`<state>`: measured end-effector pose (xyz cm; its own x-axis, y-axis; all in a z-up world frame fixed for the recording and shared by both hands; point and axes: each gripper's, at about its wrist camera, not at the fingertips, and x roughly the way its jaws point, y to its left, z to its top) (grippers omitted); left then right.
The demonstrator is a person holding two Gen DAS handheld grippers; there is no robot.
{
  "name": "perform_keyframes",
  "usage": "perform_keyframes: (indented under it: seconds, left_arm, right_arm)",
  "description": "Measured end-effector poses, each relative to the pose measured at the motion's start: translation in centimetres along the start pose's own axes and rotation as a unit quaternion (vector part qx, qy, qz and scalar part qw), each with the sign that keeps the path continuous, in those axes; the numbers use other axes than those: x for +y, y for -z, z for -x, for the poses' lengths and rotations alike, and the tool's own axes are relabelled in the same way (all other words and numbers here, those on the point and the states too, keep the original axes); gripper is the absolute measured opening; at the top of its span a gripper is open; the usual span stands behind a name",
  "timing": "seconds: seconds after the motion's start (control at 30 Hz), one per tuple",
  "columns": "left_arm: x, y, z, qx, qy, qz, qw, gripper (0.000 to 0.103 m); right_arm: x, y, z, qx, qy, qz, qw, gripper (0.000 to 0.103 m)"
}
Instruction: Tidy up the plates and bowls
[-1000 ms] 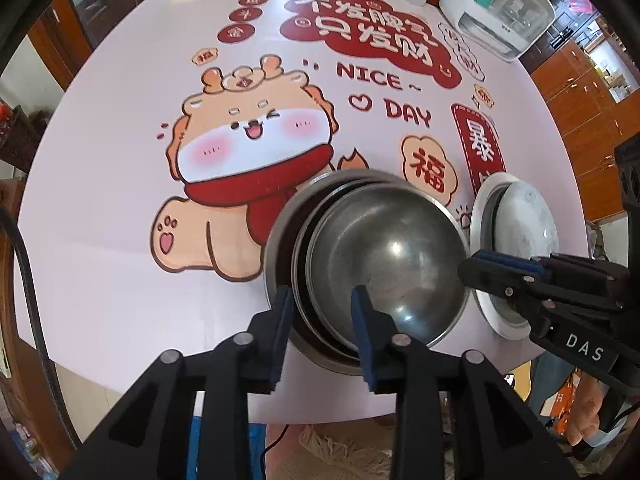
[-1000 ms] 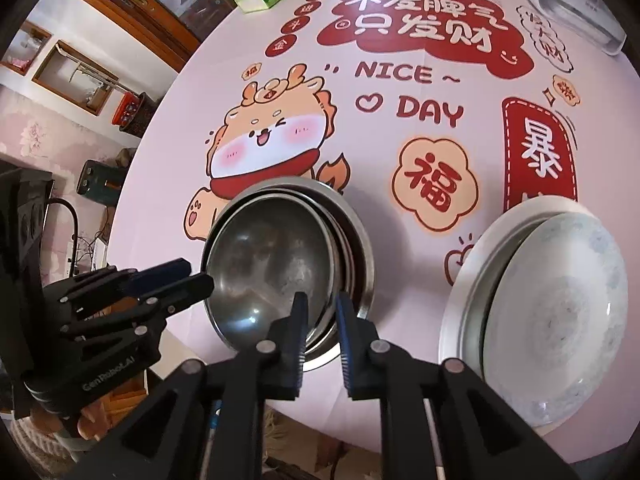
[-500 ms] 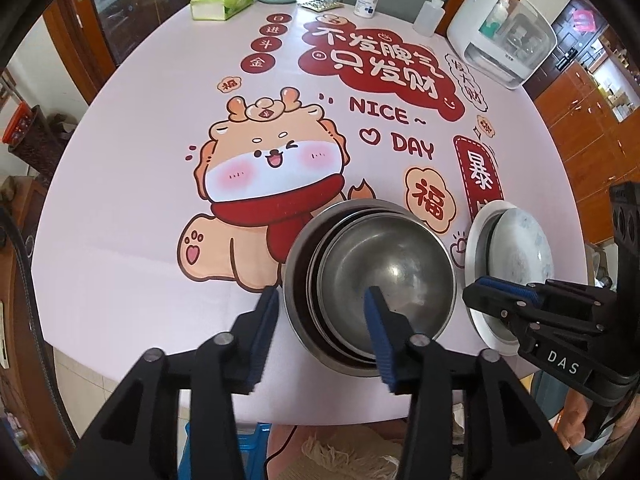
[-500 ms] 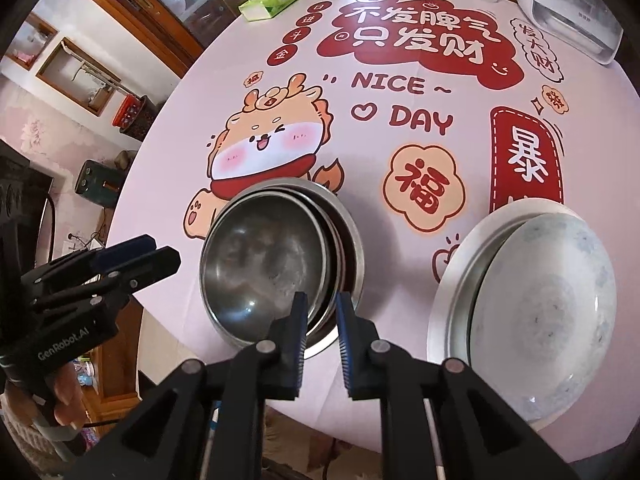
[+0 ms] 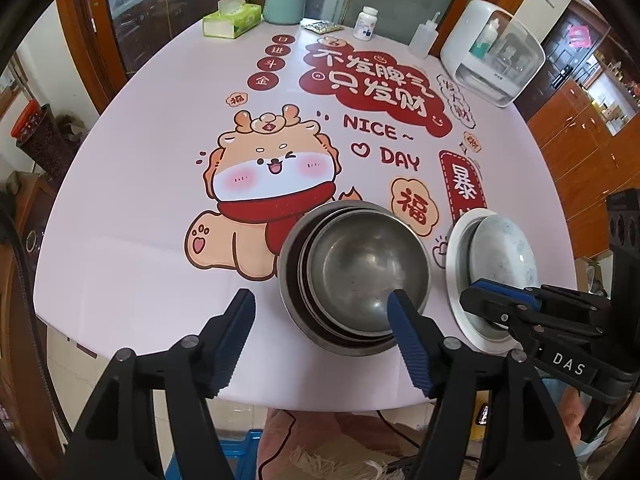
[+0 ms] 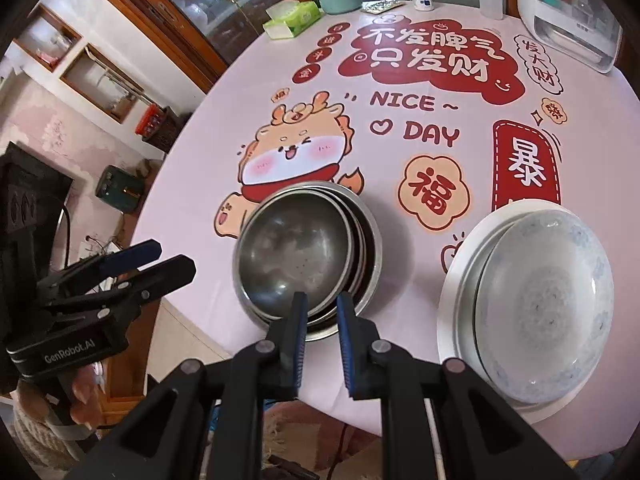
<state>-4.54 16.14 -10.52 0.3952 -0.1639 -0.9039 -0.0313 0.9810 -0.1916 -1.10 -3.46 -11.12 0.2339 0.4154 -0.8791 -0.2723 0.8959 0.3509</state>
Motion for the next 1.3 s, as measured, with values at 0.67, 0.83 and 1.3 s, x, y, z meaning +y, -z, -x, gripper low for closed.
perform_keyframes:
  seconds: [0.67, 0.83, 1.3]
  left_arm:
    - [1.9, -3.5, -5.4, 0.075, 0.056, -0.036, 0.9949, 0.083]
    - [2.9, -4.1, -8.8, 0.119, 0.064, -0.036, 0.9902, 0.083]
    - [2.4, -4.8, -12.2, 0.177, 0.089, -0.064, 0.978, 0.083]
  right_arm:
    - [-0.9, -1.9, -3.3, 0.011, 0.025, -0.041, 0.999, 0.04]
    - [-1.7, -2.2, -5.6, 0.038, 0.02, -0.068, 0.997, 0.04]
    - [-2.9, -2.2, -6.8, 0.063, 0.009, -0.099, 0.993, 0.04]
